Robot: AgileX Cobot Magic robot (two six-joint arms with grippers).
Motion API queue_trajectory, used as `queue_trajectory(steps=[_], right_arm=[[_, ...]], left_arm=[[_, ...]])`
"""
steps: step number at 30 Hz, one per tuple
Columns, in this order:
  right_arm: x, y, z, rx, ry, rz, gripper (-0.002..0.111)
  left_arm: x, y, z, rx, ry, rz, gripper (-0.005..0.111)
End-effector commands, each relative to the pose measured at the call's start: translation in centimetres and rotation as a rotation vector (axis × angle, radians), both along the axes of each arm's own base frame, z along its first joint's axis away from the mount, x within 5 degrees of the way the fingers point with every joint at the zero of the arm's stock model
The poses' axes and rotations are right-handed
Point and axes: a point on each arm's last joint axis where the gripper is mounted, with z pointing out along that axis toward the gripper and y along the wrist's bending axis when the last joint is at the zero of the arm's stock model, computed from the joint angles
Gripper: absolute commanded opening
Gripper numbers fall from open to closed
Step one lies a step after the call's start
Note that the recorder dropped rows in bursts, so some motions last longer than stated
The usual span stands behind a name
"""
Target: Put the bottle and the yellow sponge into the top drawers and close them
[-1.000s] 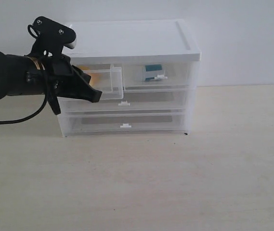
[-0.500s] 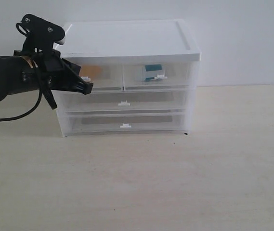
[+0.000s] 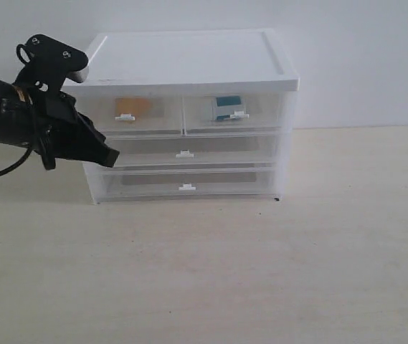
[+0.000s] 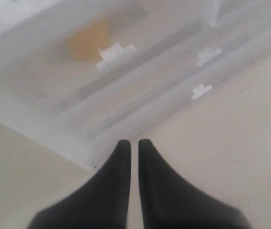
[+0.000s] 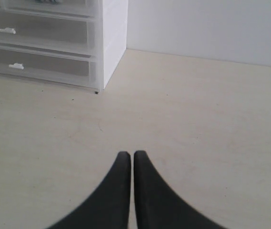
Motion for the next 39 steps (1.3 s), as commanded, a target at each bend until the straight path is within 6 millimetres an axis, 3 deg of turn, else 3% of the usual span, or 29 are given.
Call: queue_trajectory(steps=[1,12,19,27,39], right_arm=[[0.0,0.0,0.1,-0.002,-0.014,-0.001,0.0],[0.0,0.0,0.1,-0.002,-0.014,-0.001,0.0],[0.0,0.0,0.1,-0.002,-0.014,-0.001,0.0],[0.0,0.0,0.1,-0.002,-0.014,-0.001,0.0],[0.0,0.0,0.1,-0.002,-0.014,-0.001,0.0]], left_arm=[[-1.9,0.6,1.5,0.007,0.086,0.002,0.004],[-5.8,1.8,2.4,0.061,0.325,-0.005,0.004],[-9.1,3.1,3.0,0.0,0.265,0.032,0.004],[-13.4,4.0,3.9,-0.199,0.222,0.089,0.004],[-19.2,6.0,4.9,-0.24,0.166,0.052,0.004]])
